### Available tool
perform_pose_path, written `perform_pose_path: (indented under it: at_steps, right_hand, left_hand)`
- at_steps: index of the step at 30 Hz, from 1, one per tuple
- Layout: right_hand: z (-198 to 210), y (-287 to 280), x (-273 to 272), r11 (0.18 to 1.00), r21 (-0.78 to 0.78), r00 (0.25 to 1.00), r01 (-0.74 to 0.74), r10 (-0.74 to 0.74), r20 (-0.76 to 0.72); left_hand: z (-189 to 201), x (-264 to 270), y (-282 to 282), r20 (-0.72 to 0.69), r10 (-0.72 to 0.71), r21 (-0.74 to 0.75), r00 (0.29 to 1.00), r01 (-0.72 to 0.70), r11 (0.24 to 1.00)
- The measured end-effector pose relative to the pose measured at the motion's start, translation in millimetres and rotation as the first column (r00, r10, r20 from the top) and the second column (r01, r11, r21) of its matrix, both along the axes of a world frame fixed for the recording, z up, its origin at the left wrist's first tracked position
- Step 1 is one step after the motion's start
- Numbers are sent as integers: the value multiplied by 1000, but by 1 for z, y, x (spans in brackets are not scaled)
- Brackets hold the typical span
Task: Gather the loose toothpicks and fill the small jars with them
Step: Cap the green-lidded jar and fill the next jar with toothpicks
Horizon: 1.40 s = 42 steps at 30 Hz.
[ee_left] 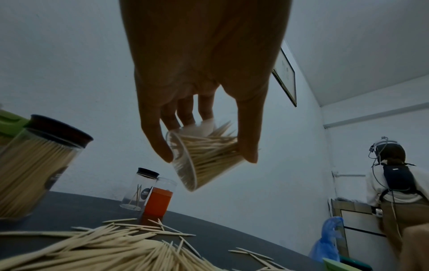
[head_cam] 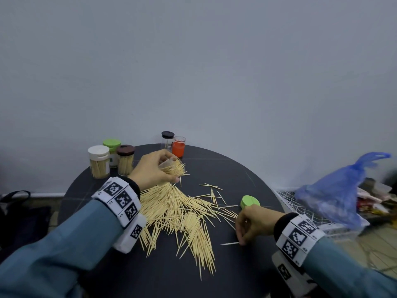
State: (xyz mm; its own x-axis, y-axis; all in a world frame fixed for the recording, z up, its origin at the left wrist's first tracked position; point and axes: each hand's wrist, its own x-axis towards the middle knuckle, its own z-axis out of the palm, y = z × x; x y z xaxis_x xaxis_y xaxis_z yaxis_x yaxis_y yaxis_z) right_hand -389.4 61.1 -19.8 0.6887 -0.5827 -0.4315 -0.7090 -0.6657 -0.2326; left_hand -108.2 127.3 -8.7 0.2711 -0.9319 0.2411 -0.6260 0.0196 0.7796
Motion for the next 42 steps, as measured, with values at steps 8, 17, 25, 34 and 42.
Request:
perform_pose_path:
  at_steps: [8,17,25,34,42]
  right_hand:
    - [-2,-13,0,974,-212,995,81,-90,-35]
    - [-13,-30,20,951,-281,982,130,-162,-92]
    - [-16,-31,33,948,-249,980,198,-185,73]
    - [-12,-31,83,974,-221,987,54,-19,159]
    - [-17,-40,104,941,-317,992,123,-113,50]
  left_hand:
    - [0,-1,-4,-27,-9,-1,1000,9,1000]
    - [-1,-4,-10,-54,-19,2,998,19,1000]
    - [0,-5,-11,-68,-36,-6,997,36,999]
    - [3,-3,-8,-102,-48,-26,994,45,999]
    - [9,1,-7,-106,-43,-56,993,37,998]
